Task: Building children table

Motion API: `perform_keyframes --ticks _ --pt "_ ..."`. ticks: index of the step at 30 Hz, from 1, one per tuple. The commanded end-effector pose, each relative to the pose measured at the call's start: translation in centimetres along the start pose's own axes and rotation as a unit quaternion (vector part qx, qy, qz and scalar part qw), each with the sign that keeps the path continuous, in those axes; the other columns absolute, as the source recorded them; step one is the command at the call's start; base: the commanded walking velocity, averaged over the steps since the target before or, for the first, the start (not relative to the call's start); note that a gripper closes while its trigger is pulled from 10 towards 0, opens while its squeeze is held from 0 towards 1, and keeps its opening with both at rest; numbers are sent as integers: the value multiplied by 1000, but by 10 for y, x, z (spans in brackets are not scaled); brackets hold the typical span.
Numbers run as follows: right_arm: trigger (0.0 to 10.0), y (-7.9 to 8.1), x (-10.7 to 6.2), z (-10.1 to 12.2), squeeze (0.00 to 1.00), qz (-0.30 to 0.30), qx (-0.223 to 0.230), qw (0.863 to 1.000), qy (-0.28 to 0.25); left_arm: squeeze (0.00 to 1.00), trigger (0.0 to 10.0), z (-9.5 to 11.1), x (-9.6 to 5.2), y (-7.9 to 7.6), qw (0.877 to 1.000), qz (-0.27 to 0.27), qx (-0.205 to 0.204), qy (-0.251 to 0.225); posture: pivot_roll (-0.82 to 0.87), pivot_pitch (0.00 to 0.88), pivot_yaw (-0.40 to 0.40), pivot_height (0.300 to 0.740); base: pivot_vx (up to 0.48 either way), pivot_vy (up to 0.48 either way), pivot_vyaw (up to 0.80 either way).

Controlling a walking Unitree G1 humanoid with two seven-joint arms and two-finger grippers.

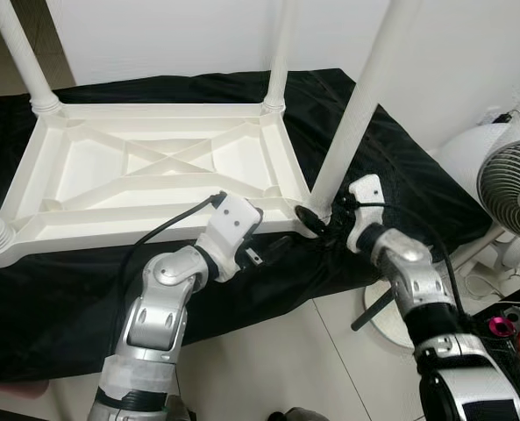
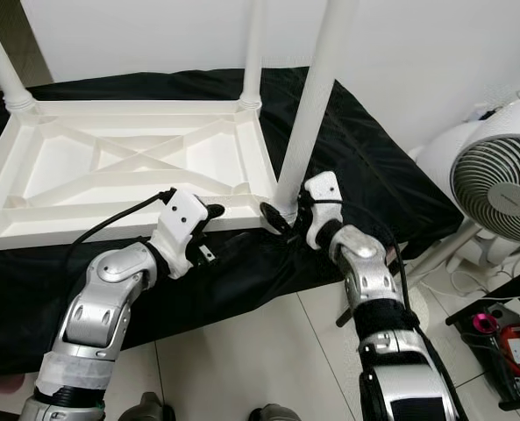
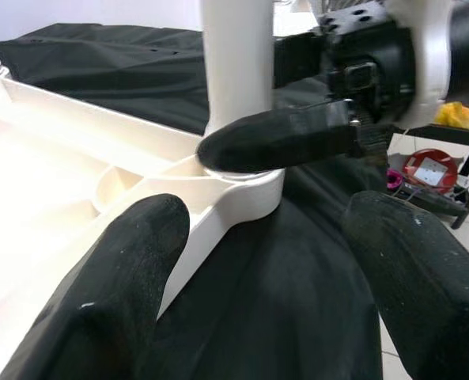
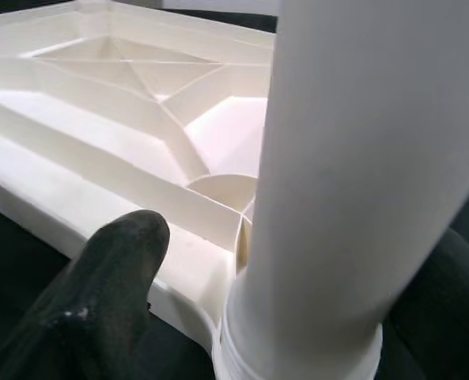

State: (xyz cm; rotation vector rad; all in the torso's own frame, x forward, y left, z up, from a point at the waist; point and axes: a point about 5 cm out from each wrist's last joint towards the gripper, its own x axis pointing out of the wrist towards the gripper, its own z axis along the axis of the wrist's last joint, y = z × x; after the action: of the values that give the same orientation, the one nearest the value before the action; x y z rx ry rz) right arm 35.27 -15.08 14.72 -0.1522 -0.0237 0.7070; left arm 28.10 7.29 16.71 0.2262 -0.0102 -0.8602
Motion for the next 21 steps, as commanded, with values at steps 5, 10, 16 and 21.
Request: perform_keyframes --ticks 5,10,16,21 --pt "10000 3 8 -3 0 36 -17 999 19 0 10000 0 1 8 997 81 4 2 -10 0 -59 740 0 0 0" --pt "3373 -4 8 -9 0 39 -15 998 48 0 10000 1 0 10 996 86 6 2 -3 0 -63 740 0 0 0" --pt "0 -6 3 -15 0 44 -8 998 55 0 10000 1 0 10 996 87 6 1 -8 0 -59 740 0 0 0" --pt "0 -7 1 -18 0 36 10 998 48 0 10000 1 3 9 997 82 6 -1 -19 0 -52 740 0 0 0"
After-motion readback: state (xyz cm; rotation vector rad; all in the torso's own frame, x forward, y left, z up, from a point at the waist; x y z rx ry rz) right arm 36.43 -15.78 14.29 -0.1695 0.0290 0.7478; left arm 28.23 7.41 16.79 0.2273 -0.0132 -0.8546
